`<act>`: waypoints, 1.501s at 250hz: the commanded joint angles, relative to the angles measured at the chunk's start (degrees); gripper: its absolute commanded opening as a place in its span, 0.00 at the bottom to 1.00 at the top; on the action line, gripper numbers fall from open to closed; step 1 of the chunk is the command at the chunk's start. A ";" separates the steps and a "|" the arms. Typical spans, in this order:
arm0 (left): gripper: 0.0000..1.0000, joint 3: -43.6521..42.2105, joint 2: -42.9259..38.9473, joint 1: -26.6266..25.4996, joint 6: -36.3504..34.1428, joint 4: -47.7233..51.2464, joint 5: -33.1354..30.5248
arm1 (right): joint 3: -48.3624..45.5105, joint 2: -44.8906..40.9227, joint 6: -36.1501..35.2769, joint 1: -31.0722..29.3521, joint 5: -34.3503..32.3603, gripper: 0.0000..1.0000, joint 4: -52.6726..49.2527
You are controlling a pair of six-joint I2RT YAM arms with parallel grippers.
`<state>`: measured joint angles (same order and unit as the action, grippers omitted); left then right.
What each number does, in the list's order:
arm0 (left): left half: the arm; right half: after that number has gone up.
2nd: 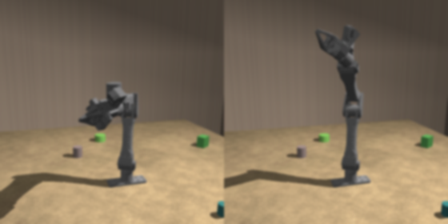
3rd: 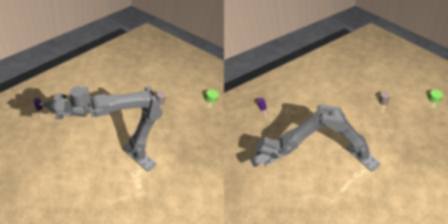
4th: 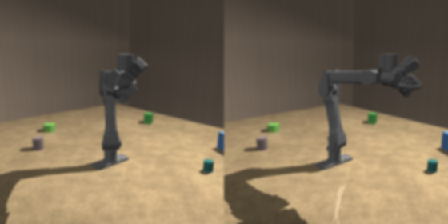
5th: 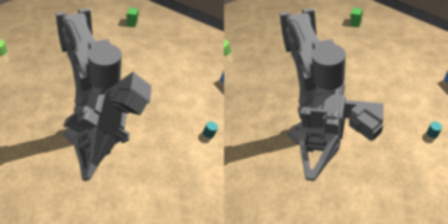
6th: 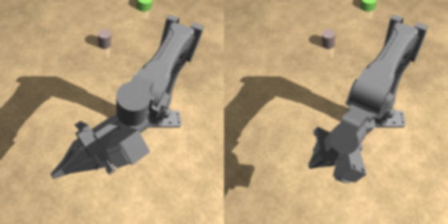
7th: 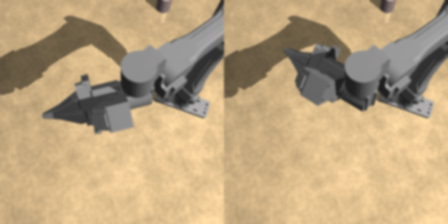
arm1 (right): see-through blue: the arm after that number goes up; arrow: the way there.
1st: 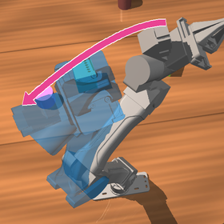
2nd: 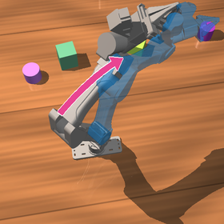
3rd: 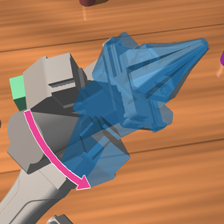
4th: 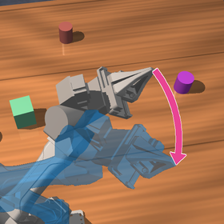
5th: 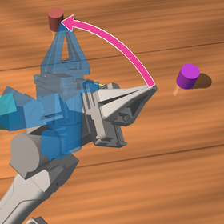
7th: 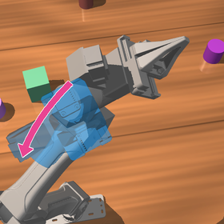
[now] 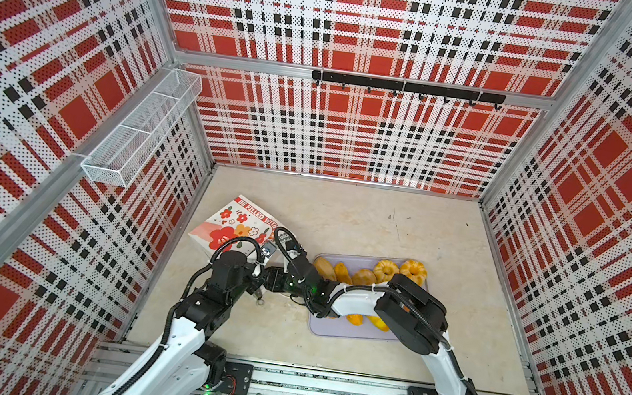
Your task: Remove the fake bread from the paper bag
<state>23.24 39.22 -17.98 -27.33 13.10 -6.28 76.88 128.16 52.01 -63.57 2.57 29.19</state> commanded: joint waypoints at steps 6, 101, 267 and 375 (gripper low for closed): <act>0.00 -0.83 -1.25 0.18 -1.63 -3.57 4.28 | 5.24 4.35 -0.28 -2.56 -3.49 0.54 2.45; 0.00 -1.10 -2.21 0.15 -1.49 -2.78 3.37 | 7.29 9.43 0.92 -3.14 -5.77 0.47 -2.95; 0.00 -1.10 -2.56 0.17 -1.13 -1.64 1.76 | -6.63 1.55 -8.65 -3.26 -8.54 0.62 6.12; 0.00 -1.18 -3.01 0.20 -1.06 -1.24 0.93 | -9.40 -2.05 -8.23 -1.69 -6.80 0.34 4.61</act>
<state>22.22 36.95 -17.98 -28.58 12.40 -4.95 68.95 128.60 44.18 -65.84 -4.95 34.48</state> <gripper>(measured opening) 0.048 0.392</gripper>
